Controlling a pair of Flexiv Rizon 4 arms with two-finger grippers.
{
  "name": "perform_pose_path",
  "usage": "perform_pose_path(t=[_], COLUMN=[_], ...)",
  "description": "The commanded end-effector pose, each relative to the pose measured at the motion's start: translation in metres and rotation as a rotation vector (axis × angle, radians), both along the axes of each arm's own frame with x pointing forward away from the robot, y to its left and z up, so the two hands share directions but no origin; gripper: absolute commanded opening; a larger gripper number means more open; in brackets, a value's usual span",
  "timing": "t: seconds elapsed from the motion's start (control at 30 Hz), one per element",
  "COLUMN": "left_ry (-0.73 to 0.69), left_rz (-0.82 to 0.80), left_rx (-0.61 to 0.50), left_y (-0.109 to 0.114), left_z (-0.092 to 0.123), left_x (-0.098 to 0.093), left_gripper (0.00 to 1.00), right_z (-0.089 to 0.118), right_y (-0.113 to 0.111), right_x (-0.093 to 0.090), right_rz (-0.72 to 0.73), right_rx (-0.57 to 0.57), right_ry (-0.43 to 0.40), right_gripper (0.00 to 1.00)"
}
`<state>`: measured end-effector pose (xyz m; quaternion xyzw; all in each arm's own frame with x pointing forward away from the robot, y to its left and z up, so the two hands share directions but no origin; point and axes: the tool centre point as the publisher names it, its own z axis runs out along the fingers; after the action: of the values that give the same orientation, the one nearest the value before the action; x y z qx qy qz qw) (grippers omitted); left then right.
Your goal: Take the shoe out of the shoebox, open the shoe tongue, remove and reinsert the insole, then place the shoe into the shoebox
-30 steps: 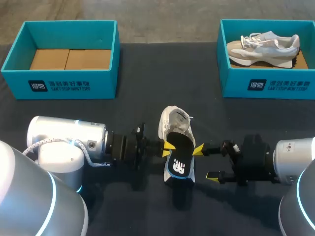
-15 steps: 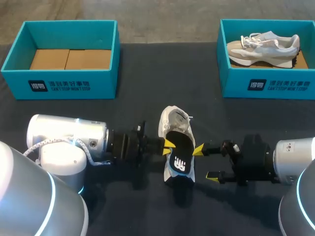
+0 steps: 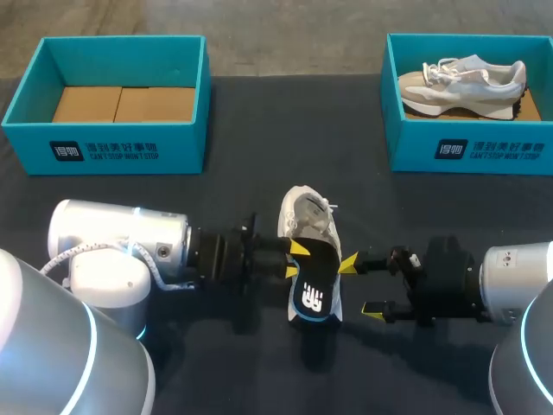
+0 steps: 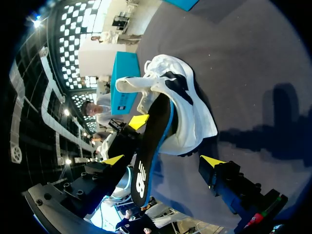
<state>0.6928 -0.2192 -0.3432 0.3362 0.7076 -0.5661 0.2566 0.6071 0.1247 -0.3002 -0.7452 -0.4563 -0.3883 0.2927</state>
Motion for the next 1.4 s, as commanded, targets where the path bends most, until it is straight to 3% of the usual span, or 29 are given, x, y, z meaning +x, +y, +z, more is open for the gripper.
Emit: perform_pose_path(t=[0.03,0.27,0.43,0.67,0.77,0.87,1.4], left_ry=[-0.002,-0.003,-0.005,-0.002,-0.001,-0.004,-0.022], left_rz=[-0.006,-0.035,-0.040,-0.056,-0.064,-0.070,-0.091], left_rx=[-0.001,-0.014,-0.017,-0.021,-0.022,-0.021,-0.030], left_y=[-0.003,-0.010,-0.012,-0.016,-0.017,-0.017,-0.016], left_z=[0.003,0.008,0.009,0.011,0.012,0.012,0.005], left_x=[-0.003,-0.011,-0.012,-0.015,-0.016,-0.016,-0.013], left_gripper=[0.27,0.25,0.17,0.26,0.18,0.00,0.00], right_z=[0.001,0.001,0.001,0.001,0.001,0.001,0.001], right_y=[0.002,0.002,0.002,0.002,0.002,0.002,0.002], right_x=[0.000,0.000,0.000,0.000,0.000,0.000,0.000], right_rz=[-0.002,-0.002,-0.002,-0.002,-0.002,-0.002,-0.002], right_rx=[-0.008,-0.008,-0.008,-0.008,-0.008,-0.008,-0.008], right_ry=[0.003,0.003,0.003,0.003,0.003,0.003,0.003], right_gripper=[1.00,1.00,1.00,1.00,1.00,1.00,1.00])
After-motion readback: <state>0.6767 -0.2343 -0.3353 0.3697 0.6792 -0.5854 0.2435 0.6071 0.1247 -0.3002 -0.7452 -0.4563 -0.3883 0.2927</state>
